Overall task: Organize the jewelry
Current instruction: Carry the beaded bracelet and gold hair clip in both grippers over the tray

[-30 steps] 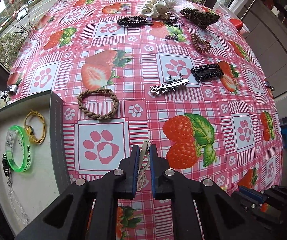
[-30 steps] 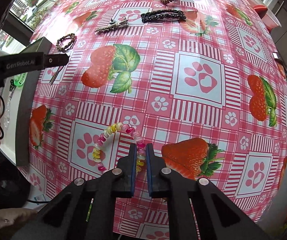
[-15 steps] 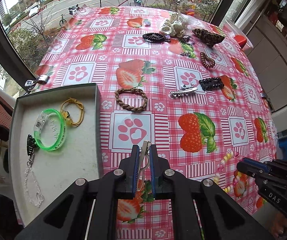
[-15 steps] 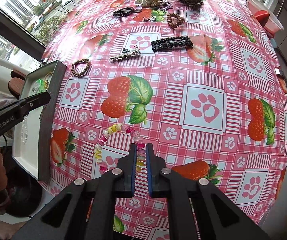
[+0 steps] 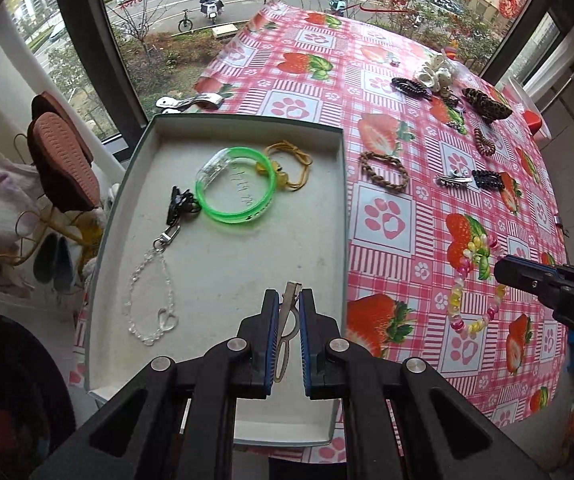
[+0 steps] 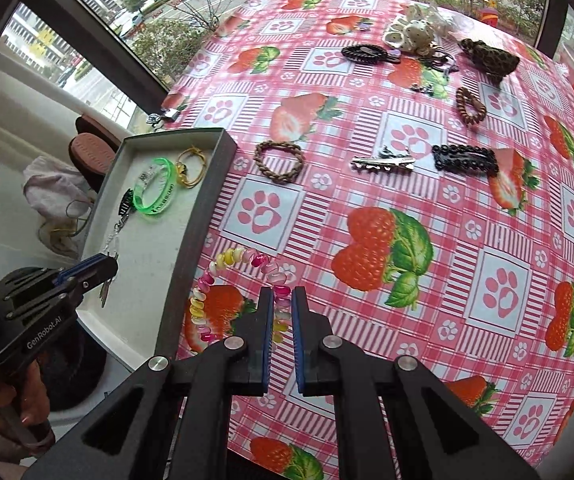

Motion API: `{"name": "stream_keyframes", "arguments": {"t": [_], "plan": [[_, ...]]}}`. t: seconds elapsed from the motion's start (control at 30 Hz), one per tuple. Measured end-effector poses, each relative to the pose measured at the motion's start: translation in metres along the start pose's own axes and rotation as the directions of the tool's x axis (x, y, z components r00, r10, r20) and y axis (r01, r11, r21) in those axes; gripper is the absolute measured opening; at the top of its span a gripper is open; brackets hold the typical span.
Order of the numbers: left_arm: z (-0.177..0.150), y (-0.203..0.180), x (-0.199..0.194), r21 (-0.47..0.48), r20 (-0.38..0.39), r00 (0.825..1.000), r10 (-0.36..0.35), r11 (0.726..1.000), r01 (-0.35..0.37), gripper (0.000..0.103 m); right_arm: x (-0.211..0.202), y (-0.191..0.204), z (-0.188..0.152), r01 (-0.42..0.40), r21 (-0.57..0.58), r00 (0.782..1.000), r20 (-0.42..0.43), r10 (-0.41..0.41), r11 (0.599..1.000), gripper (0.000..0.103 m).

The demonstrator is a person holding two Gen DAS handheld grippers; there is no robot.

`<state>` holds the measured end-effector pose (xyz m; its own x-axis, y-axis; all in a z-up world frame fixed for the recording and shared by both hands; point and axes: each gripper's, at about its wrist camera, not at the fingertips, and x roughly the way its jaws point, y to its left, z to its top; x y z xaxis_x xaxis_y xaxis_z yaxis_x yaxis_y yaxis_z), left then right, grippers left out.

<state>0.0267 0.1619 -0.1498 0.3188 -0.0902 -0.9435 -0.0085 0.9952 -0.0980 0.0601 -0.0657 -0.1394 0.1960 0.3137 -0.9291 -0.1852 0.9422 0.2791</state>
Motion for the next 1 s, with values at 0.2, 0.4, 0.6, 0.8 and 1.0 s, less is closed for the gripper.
{"name": "stream_keyframes", "arguments": {"t": [0.2, 0.4, 0.6, 0.8, 1.0], "plan": [[-0.021, 0.040, 0.001, -0.077, -0.015, 0.999, 0.040, 0.996, -0.041, 0.016, 0.015, 0.048, 0.016, -0.040, -0.113, 0.999, -0.019, 0.038, 0.993, 0.009], [-0.035, 0.068, 0.012, -0.143, -0.039, 0.998, 0.051, 0.988, -0.056, 0.016, 0.038, 0.094, 0.026, -0.089, -0.192, 0.995, -0.061, 0.078, 0.977, 0.009], [-0.040, 0.084, 0.028, -0.181, -0.060, 0.995, 0.079, 0.980, -0.089, 0.016, 0.071, 0.127, 0.035, -0.110, -0.234, 0.988, -0.128, 0.081, 0.966, 0.009], [-0.039, 0.098, 0.044, -0.218, -0.081, 0.992, 0.100, 0.969, -0.116, 0.016, 0.104, 0.146, 0.043, -0.101, -0.260, 0.981, -0.185, 0.053, 0.960, 0.009], [-0.037, 0.103, 0.052, -0.230, -0.090, 0.989, 0.119, 0.964, -0.137, 0.016, 0.125, 0.158, 0.054, -0.067, -0.284, 0.983, -0.183, 0.014, 0.957, 0.009]]}}
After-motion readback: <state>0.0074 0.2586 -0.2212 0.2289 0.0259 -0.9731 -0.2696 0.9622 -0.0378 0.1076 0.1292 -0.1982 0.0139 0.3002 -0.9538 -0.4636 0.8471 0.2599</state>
